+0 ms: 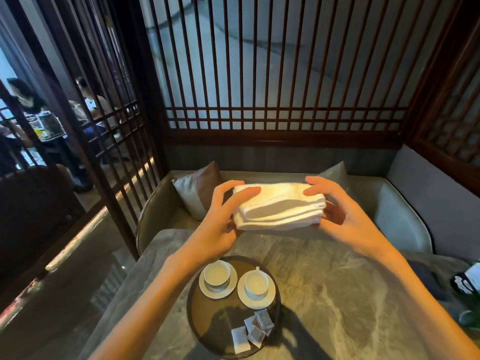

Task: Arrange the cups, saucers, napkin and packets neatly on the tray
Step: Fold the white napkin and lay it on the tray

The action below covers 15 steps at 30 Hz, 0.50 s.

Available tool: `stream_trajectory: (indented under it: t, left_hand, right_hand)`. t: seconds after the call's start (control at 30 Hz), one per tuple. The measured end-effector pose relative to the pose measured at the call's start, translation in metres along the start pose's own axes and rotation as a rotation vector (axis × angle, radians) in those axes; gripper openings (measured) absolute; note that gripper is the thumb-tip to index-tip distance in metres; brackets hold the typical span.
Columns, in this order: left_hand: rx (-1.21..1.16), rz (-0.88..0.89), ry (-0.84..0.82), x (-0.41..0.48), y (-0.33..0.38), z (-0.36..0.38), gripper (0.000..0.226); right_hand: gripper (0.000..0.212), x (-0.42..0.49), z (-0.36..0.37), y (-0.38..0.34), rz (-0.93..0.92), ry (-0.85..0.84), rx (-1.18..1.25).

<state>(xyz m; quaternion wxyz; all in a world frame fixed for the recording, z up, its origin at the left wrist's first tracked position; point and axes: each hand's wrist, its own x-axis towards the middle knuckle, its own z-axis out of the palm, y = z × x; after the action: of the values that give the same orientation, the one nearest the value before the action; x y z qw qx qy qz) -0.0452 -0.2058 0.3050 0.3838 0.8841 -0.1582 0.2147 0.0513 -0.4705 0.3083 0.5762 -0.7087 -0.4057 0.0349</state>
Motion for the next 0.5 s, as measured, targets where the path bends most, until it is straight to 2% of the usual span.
stream_trajectory:
  t: [0.2, 0.3, 0.33, 0.37, 0.43, 0.5]
  left_hand:
    - [0.068, 0.038, -0.099, 0.004, 0.007, -0.008, 0.081]
    - [0.117, 0.044, 0.0, 0.004, 0.009, -0.002, 0.061]
    - [0.063, 0.01, 0.019, 0.004, 0.01, 0.0, 0.054]
    - [-0.047, -0.046, 0.022, 0.003, 0.011, 0.002, 0.05]
    - [-0.339, -0.146, 0.003, 0.001, 0.013, 0.006, 0.048]
    - [-0.617, -0.209, -0.016, -0.001, 0.011, 0.011, 0.052]
  right_hand:
    - [0.042, 0.01, -0.005, -0.01, 0.019, 0.077, 0.144]
    - [0.024, 0.013, -0.001, -0.013, 0.071, 0.11, 0.132]
    - [0.018, 0.013, 0.001, -0.014, 0.097, 0.119, 0.136]
    - [0.022, 0.014, 0.003, -0.014, 0.128, 0.13, 0.137]
    - [0.036, 0.014, 0.006, -0.014, 0.193, 0.142, 0.154]
    - [0.038, 0.013, 0.012, -0.015, 0.218, 0.156, 0.19]
